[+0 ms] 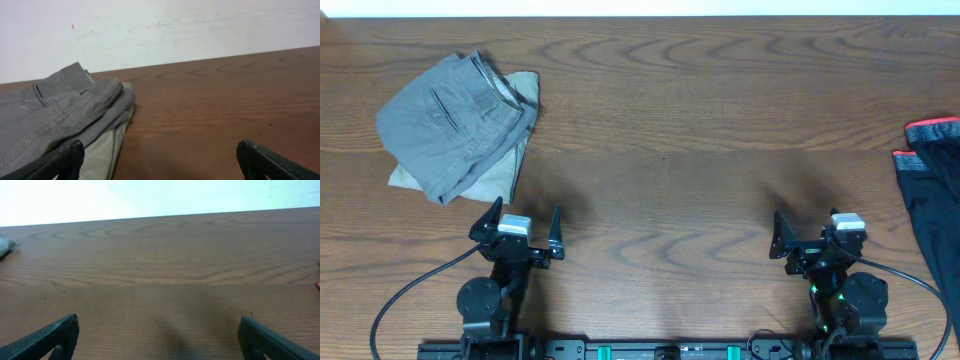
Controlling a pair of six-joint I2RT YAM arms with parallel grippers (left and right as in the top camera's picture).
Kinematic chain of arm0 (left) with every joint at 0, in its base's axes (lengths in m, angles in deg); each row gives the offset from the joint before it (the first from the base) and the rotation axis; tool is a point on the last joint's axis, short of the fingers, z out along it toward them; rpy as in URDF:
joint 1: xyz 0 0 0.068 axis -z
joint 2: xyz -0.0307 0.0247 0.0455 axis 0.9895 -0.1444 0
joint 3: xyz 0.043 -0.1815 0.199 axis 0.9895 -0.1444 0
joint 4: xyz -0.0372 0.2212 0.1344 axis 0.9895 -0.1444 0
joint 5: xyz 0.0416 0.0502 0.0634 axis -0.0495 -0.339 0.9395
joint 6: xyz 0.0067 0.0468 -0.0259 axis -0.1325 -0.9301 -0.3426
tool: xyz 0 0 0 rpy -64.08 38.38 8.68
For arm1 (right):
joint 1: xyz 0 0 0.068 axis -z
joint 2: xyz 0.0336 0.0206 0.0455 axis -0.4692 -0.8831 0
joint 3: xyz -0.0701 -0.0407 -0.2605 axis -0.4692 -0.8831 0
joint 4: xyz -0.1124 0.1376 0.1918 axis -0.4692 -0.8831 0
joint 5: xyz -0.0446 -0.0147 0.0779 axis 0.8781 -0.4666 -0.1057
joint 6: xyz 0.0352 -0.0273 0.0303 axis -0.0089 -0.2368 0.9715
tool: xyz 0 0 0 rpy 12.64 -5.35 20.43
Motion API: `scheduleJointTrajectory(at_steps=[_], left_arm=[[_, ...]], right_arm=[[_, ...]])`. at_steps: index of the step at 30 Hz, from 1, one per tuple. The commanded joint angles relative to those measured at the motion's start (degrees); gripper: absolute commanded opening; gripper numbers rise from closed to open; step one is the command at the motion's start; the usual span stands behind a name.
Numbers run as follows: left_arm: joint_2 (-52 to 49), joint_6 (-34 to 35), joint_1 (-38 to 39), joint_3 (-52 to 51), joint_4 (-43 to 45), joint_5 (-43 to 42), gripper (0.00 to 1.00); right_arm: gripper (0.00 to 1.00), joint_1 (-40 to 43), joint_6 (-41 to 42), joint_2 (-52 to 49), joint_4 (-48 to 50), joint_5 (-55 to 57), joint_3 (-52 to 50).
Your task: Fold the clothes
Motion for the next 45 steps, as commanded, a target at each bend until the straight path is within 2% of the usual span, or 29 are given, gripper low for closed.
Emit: scheduleJointTrajectory(at_steps=[1, 17, 22, 29, 32, 35, 37, 40, 45], left_arm=[[-0.1, 0.1, -0.1, -1.6, -0.8, -0.3, 0.98], [-0.1, 0.1, -0.1, -1.6, -0.8, -0.4, 0.98], [-0.1, 0.1, -0.1, -1.6, -0.8, -2.5, 0.98], [-0.1, 5.0, -0.1, -1.6, -0.8, -2.5, 0.98], [-0.1, 5.1, -0.1, -0.6, -0.5, -2.5, 0.98], [-0.3, 11.4, -0.1, 3.8, -0.9, -1.6, 0.98], [-1.5, 15.0, -0.1, 7.6, -3.1, 1.5, 0.98], [-6.4, 15.3, -0.1, 14.1, -5.4, 2.3, 0.98], [-22.5, 15.3, -0.1, 28.5, -11.1, 2.2, 0.98]], right_arm=[[0.99, 0.6, -0.8, 0.2, 0.2, -0.1, -0.3], [0.99, 0.6, -0.8, 0.2, 0.2, -0.1, -0.3], [0.99, 0.6, -0.8, 0.2, 2.8, -1.4, -0.3], [0.99, 0.6, 3.0, 0.2, 4.8, -2.6, -0.4], [0.99, 0.6, 3.3, 0.2, 11.1, -5.1, -0.4], [0.99, 0.6, 4.6, -0.5, 16.7, -6.1, 0.7], [0.99, 0.6, 7.3, -2.5, 16.8, -6.1, 2.4], [0.99, 0.6, 8.7, -9.9, 16.3, -6.5, 6.2], [0.99, 0.6, 8.7, -28.0, 11.3, -6.6, 18.1]])
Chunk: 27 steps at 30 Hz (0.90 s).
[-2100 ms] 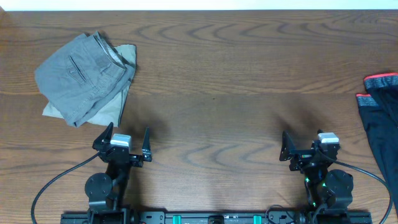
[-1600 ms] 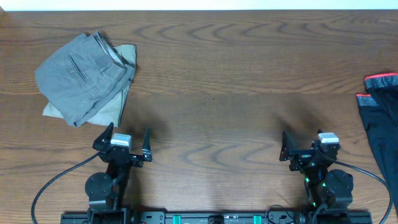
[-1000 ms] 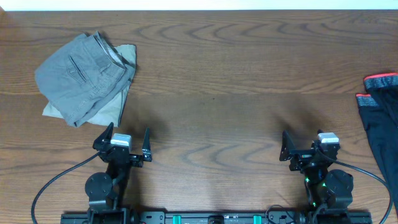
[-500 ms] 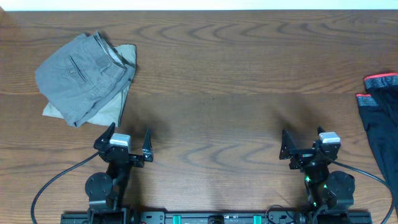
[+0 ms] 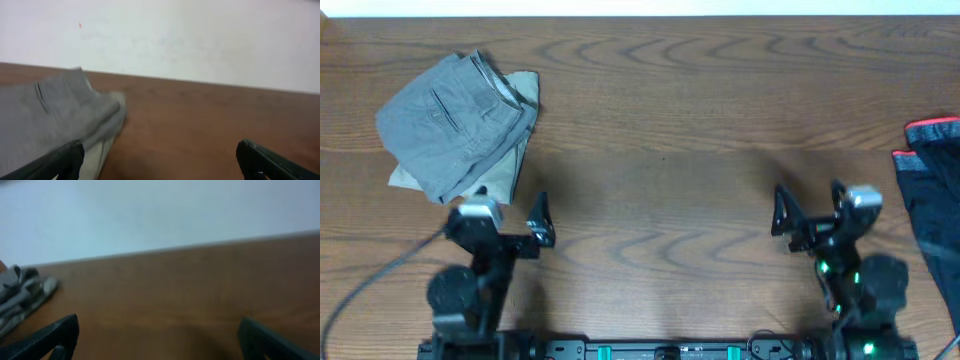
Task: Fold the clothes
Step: 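Move the right gripper to the black pants' red waistband and grasp it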
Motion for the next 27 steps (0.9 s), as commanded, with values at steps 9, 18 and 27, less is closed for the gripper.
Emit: scheduleJointTrajectory(at_steps=[9, 18, 27], left_arm=[[-39.0, 0.0, 0.3, 39.9, -27.6, -1.7, 0.98], [-47.5, 0.1, 0.6, 46.6, -29.7, -13.6, 0.98], [-47.2, 0.3, 0.6, 46.6, -29.4, -17.4, 0.98]], right_arm=[[0.99, 0.5, -2.4, -44.3, -30.0, -10.7, 40.5], [0.99, 5.3, -0.3, -59.7, -35.3, -2.3, 52.5], [0.88, 21.2, 5.9, -72.1, -34.3, 14.7, 64.9]])
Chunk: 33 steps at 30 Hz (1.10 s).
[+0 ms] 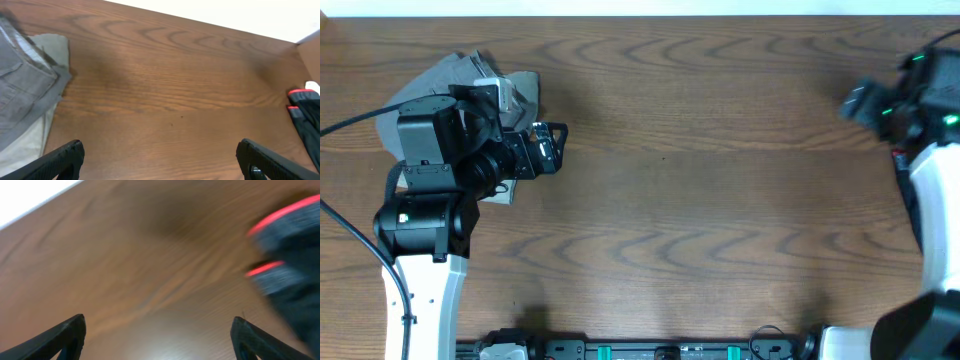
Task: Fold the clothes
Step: 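Move the right gripper to the black pants' red waistband and grasp it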
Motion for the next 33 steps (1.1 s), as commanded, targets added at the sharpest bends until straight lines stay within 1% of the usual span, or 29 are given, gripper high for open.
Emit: scheduleJointTrajectory(at_steps=[1, 6, 10, 12, 13, 15, 19, 23, 26, 27, 29, 31, 33], left_arm=[[0.3, -0.3, 0.2, 1.3, 0.0, -2.3, 0.98], [0.0, -0.3, 0.2, 1.3, -0.3, -2.3, 0.98], [0.1, -0.3, 0.2, 1.3, -0.4, -2.3, 0.98], [0.1, -0.3, 0.2, 1.3, -0.4, -2.3, 0.98], [0.1, -0.3, 0.2, 1.3, -0.4, -2.3, 0.98], [0.1, -0.3, 0.2, 1.3, -0.4, -2.3, 0.98], [0.1, -0.3, 0.2, 1.3, -0.4, -2.3, 0.98], [0.1, -0.3, 0.2, 1.3, -0.4, -2.3, 0.98], [0.1, -0.3, 0.2, 1.3, -0.4, -2.3, 0.98], [0.1, -0.3, 0.2, 1.3, -0.4, -2.3, 0.98], [0.1, -0.3, 0.2, 1.3, -0.3, -2.3, 0.98], [0.1, -0.3, 0.2, 1.3, -0.3, -2.3, 0.98], [0.1, -0.3, 0.2, 1.3, -0.2, -2.3, 0.98]], right_arm=[[0.88, 4.3, 3.0, -5.4, 2.2, 6.0, 3.7], [0.84, 7.4, 2.9, -15.0, 5.4, 8.8, 7.7], [0.81, 8.9, 1.2, -22.6, 4.6, 12.3, 9.8], [0.77, 8.9, 1.5, -24.4, 0.7, 11.0, 9.8], [0.73, 8.9, 2.0, -25.5, -1.8, 10.3, 9.8], [0.71, 8.9, 4.1, -27.3, -3.3, 11.0, 9.7], [0.71, 9.3, 8.3, -31.2, -1.7, 17.8, 9.7], [0.69, 9.4, 8.3, -34.0, 0.5, 18.6, 9.7], [0.64, 9.4, 8.3, -35.9, 2.6, 24.4, 9.7], [0.61, 9.4, 7.9, -36.4, 3.1, 25.6, 9.7], [0.47, 9.4, 7.4, -36.9, 3.1, 25.5, 9.7], [0.2, 9.3, 7.4, -36.9, 2.7, 23.8, 9.7], [0.06, 9.0, 6.5, -36.4, 2.5, 20.4, 9.9]])
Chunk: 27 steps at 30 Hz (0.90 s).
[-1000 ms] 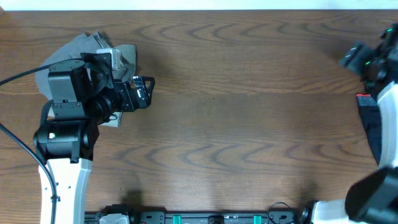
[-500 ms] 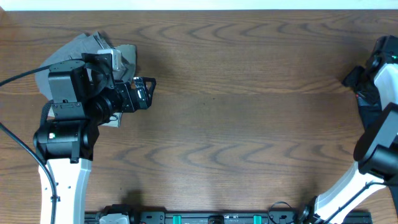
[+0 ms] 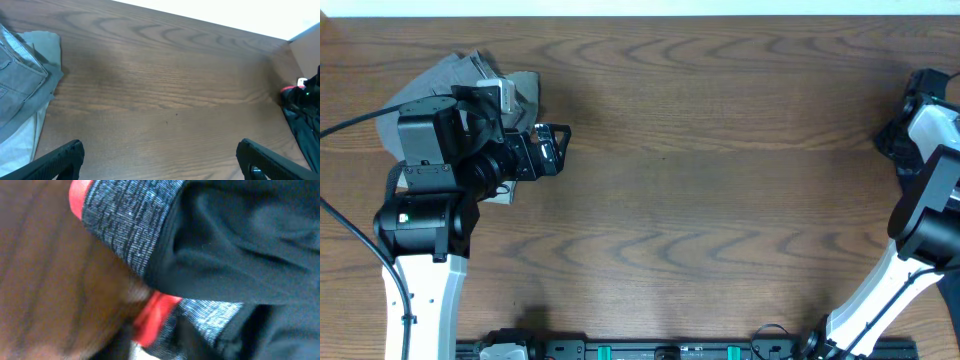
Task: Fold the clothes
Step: 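Move the right gripper to the black pants' red waistband and grasp it, then lift the waistband with the right gripper and drag it leftward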
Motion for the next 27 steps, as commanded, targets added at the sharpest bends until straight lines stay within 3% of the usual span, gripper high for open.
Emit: scheduleJointTrajectory(at_steps=[1, 7, 10, 13, 19, 27], left_arm=[[0.1, -0.3, 0.2, 1.3, 0.3, -0.8, 0.98], [0.1, -0.3, 0.2, 1.3, 1.8, -0.8, 0.98], [0.1, -0.3, 0.2, 1.3, 2.9, -0.8, 0.98], [0.1, -0.3, 0.2, 1.3, 3.8, -0.8, 0.98], [0.1, -0.3, 0.2, 1.3, 5.0, -0.8, 0.98], [0.0, -0.6, 0.2, 1.2, 1.8, -0.8, 0.98]], right_arm=[[0.02, 0.2, -2.4, 0.3, -0.4, -4.5, 1.0], [0.01, -2.3, -9.8, 11.1, 1.3, -29.2, 1.0], [0.01, -5.0, -11.1, 18.4, 5.5, -43.7, 1.0], [0.01, -8.9, -11.1, 23.4, 11.2, -51.3, 1.0], [0.01, -21.5, -11.1, 25.5, 15.8, -52.7, 1.0], [0.01, -37.7, -11.1, 21.0, 14.5, -45.0, 1.0]])
